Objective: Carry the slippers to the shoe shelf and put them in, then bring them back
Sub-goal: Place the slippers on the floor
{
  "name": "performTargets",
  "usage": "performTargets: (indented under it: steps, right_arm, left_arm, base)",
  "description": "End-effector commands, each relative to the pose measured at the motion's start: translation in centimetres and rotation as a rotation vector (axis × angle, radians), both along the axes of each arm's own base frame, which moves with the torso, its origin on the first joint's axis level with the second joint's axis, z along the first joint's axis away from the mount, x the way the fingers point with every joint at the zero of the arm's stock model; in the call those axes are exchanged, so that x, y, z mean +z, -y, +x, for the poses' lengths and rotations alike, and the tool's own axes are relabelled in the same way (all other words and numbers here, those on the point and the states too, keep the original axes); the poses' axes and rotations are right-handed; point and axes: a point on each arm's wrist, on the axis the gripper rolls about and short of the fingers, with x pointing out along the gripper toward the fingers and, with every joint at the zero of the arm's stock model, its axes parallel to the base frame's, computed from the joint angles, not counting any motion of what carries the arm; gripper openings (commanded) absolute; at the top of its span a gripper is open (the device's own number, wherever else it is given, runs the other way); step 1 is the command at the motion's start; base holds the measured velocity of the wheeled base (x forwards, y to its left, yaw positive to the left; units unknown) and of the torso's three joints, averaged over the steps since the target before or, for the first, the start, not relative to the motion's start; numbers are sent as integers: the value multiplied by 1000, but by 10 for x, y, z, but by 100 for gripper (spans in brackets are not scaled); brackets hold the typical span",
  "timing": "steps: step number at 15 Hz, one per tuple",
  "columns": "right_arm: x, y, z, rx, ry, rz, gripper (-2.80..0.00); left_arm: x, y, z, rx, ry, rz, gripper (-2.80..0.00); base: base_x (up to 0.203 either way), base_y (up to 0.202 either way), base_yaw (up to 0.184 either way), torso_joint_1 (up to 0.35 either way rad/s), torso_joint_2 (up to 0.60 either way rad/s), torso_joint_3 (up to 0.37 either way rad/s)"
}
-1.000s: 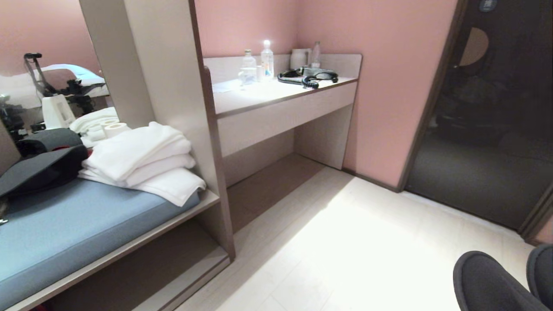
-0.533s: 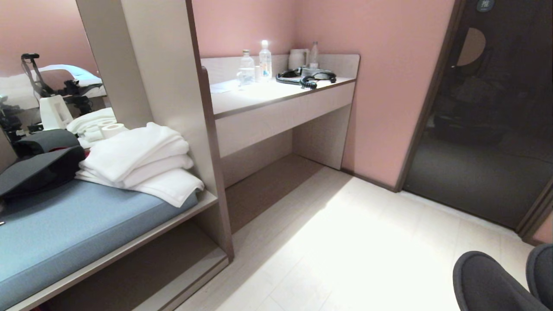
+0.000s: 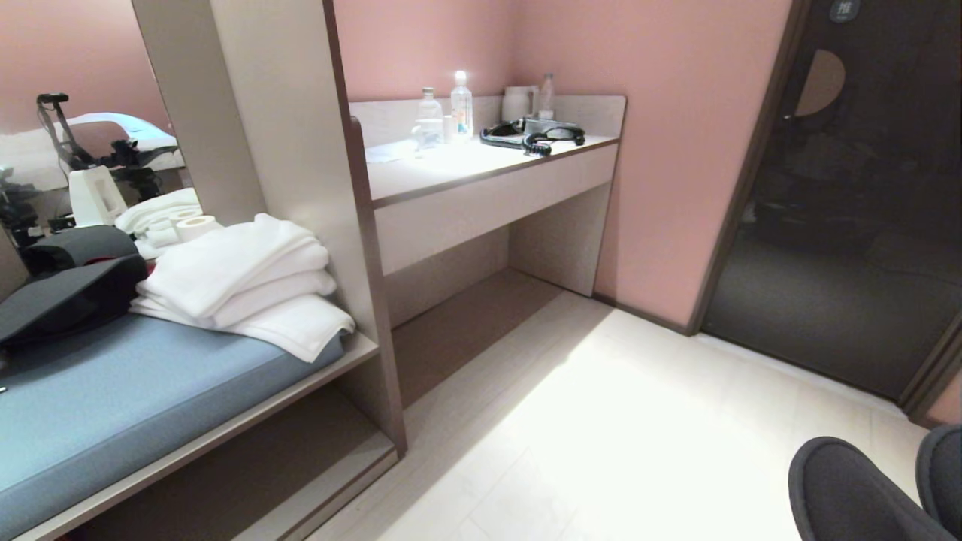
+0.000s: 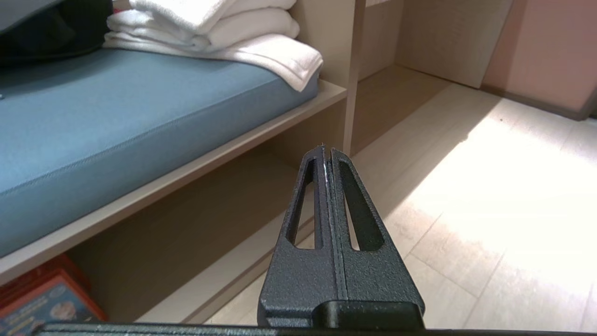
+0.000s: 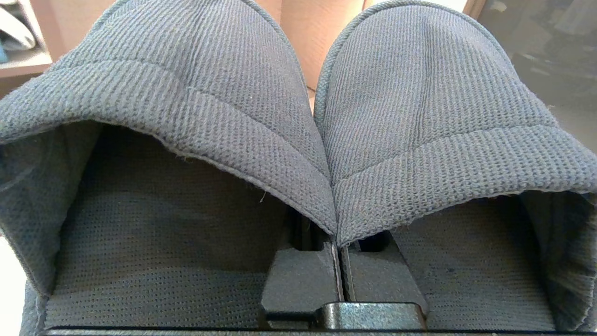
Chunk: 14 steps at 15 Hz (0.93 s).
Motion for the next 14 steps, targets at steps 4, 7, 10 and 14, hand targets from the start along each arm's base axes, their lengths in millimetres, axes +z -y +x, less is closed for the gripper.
performTargets:
  steps: [4, 7, 10, 14]
  right_arm:
    - [0, 0, 0, 1, -1, -1, -280]
    - [0, 0, 0, 1, -1, -1, -280]
    - [0, 0, 0, 1, 0, -4, -280]
    - [0, 0, 0, 3, 0, -8, -280]
  left_arm:
    - [0, 0, 0, 0, -1, -1, -280]
    - [0, 0, 0, 0, -1, -1, -280]
    - [0, 0, 0, 0, -1, -1, -280]
    - [0, 0, 0, 0, -1, -1, -280]
  base:
    - [179, 0, 1, 2, 3, 0]
    - [197, 0, 0, 3, 1, 5]
    - [198, 0, -1, 3, 3, 3]
    - [194, 0, 0, 4, 4, 2]
